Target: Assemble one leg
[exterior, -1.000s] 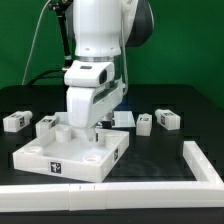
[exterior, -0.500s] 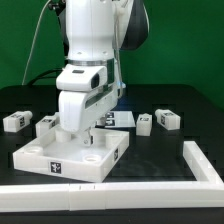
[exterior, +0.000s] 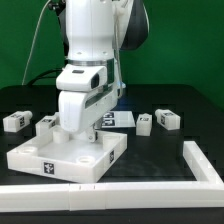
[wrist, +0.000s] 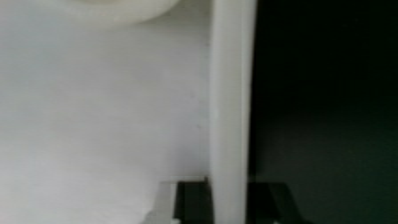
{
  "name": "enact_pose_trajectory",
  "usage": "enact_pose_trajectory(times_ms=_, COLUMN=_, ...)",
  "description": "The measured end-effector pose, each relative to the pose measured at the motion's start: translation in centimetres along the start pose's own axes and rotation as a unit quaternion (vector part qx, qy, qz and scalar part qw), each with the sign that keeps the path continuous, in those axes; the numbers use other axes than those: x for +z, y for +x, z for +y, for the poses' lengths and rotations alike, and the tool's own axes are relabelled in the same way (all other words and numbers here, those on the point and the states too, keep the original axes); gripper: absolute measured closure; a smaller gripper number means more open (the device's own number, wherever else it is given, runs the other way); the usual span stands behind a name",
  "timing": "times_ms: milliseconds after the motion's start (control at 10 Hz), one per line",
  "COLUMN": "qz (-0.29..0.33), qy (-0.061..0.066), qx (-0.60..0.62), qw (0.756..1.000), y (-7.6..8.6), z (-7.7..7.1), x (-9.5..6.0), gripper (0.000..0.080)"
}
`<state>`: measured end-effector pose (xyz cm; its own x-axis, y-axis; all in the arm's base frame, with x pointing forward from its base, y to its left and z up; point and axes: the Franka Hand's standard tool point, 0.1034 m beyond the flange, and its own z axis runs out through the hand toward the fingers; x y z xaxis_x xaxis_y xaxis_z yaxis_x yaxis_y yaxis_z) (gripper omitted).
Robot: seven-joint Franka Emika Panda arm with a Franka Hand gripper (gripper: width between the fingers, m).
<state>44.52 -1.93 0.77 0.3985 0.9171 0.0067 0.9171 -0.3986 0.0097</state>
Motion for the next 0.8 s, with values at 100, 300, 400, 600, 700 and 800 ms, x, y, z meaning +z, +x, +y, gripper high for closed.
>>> enact_pose_trajectory(times_ms=100, qz=0.0, qy=0.0, qx=0.0, qw=1.0, y=0.0, z=0.0, x=0.0, gripper=0.0742)
enact_pose_trajectory(times_ms=300, qz=0.0, qy=0.0, qx=0.0, qw=1.0, y=0.0, z=0.0, x=0.0, gripper=0.0742)
enact_pose_trajectory(times_ms=400, qz=0.0, qy=0.0, qx=0.0, qw=1.0, y=0.0, z=0.0, x=0.0, gripper=0.0742)
enact_pose_trajectory(times_ms=600, qz=0.0, qy=0.0, qx=0.0, qw=1.0, y=0.0, z=0.0, x=0.0, gripper=0.0742)
enact_pose_trajectory(times_ms=700, qz=0.0, qy=0.0, qx=0.0, qw=1.0, y=0.0, z=0.0, x=0.0, gripper=0.0742)
enact_pose_trajectory(times_ms=800, qz=-0.004, qy=0.004, qx=-0.03, qw=1.0, y=0.4, z=0.03, x=-0.06, gripper=0.0742)
